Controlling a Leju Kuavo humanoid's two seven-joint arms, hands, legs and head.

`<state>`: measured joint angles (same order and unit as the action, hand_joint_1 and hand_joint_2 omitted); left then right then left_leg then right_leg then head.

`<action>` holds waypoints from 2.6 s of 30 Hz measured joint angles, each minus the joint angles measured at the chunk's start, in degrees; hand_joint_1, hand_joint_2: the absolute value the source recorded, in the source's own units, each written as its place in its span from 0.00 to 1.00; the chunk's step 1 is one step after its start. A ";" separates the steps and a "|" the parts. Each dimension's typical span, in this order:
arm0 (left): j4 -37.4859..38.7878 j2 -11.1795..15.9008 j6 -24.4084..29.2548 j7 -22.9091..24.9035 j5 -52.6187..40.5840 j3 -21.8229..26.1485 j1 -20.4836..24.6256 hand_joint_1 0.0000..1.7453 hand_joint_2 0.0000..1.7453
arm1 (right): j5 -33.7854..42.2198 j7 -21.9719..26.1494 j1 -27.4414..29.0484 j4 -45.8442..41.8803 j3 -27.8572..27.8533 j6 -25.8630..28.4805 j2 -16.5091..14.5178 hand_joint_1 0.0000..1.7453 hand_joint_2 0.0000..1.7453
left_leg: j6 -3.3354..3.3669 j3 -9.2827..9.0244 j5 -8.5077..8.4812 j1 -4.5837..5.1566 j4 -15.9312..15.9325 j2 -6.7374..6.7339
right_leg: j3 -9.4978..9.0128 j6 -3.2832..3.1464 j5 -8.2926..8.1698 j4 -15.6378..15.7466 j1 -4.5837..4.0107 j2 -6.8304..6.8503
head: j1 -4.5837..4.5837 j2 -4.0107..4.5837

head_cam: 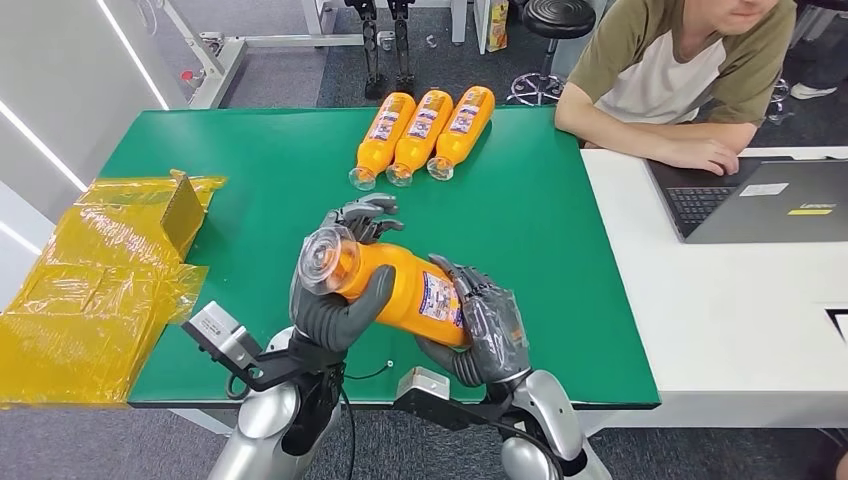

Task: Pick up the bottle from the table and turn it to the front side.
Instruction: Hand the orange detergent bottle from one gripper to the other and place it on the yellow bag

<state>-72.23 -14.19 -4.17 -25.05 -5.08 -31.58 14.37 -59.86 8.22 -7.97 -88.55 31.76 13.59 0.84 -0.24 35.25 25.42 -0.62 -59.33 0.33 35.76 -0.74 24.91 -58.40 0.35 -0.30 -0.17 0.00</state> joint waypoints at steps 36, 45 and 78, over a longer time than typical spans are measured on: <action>2.80 7.38 29.24 14.37 -40.80 5.60 0.20 1.00 1.00 | 18.45 8.98 4.72 -3.34 0.72 21.00 -4.30 0.00 1.00 | -0.08 -0.04 0.03 -0.03 0.07 -0.09 | 0.03 -0.06 0.04 -0.05 -0.01 -0.07 | 0.00 0.00; 4.95 14.21 28.85 21.09 -60.90 12.42 1.78 1.00 1.00 | 20.84 9.13 5.29 -6.34 0.58 19.12 -5.42 0.00 1.00 | -0.13 -0.03 -0.01 -0.03 0.07 -0.10 | 0.04 -0.07 0.03 -0.07 -0.03 -0.09 | -0.02 0.00; 48.41 34.33 24.17 16.82 -81.34 10.46 15.85 0.57 1.00 | 26.73 12.91 5.03 -4.95 0.84 13.39 -5.57 0.00 1.00 | -0.45 0.13 -0.14 -0.08 0.09 -0.45 | 0.46 -0.36 -0.14 -0.19 -0.04 -0.46 | -0.03 0.00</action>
<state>-23.81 20.14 20.00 -8.22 -86.42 -21.11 30.22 -33.13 21.14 -2.94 -93.49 32.61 26.98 -4.73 -0.69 35.39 25.28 -0.70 -59.24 -0.12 36.22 -1.10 24.77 -58.60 0.30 -0.76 -0.20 0.00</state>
